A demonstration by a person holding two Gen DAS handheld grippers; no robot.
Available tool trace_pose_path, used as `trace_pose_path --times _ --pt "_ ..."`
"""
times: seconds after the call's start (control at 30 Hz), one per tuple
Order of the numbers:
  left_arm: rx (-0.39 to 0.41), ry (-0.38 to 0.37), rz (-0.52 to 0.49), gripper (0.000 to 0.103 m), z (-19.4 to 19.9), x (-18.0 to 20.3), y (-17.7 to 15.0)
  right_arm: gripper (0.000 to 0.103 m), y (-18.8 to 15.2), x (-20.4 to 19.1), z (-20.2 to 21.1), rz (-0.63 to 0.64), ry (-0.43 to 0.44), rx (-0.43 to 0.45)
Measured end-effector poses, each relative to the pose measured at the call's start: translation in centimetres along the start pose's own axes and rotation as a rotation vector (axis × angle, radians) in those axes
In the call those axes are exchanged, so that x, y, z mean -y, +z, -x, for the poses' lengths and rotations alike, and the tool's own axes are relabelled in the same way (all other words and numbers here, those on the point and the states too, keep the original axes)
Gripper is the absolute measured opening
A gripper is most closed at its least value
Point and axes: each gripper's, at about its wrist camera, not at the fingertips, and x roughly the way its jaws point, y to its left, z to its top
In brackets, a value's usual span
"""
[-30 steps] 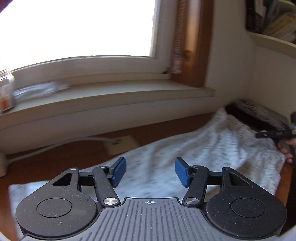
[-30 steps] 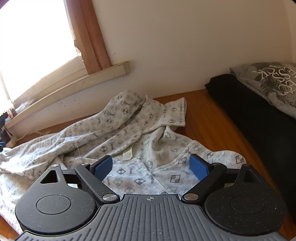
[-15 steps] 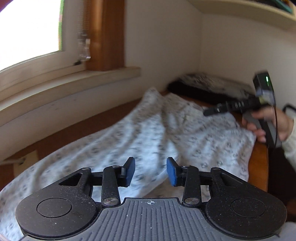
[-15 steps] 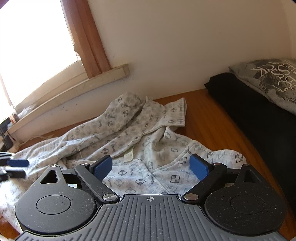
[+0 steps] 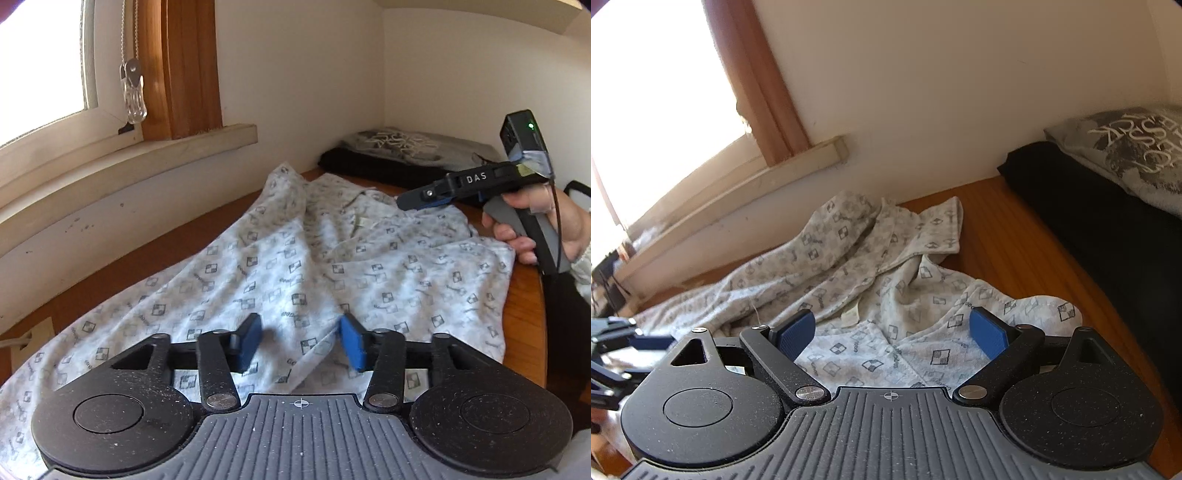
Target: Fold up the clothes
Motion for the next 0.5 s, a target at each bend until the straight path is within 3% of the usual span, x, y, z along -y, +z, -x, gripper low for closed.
trace_pose_path --times 0.03,0.1,0.23,0.3,0.43,0.5 --pt "0.000 -0.008 0.002 0.020 -0.1 -0.1 0.1 0.090 0.1 0.4 0.2 -0.026 -0.002 0.014" --pt "0.051 0.018 0.009 0.006 0.5 -0.3 0.4 0.090 0.2 1.3 0.7 -0.088 -0.001 0.048" --pt "0.143 -0.017 0.009 0.005 2.5 0.0 1.0 0.090 0.4 2.7 1.4 -0.166 0.001 0.092" --pt "0.149 -0.029 -0.015 0.005 3.1 0.3 1.0 0.090 0.4 3.0 1.4 -0.181 0.003 0.095" --pt "0.006 -0.088 -0.072 0.008 1.5 0.5 -0.7 0.090 0.2 3.0 1.1 -0.184 0.000 0.088" --pt "-0.007 -0.091 -0.046 0.016 1.3 0.1 -1.2 0.090 0.2 3.0 1.0 -0.177 -0.002 0.082"
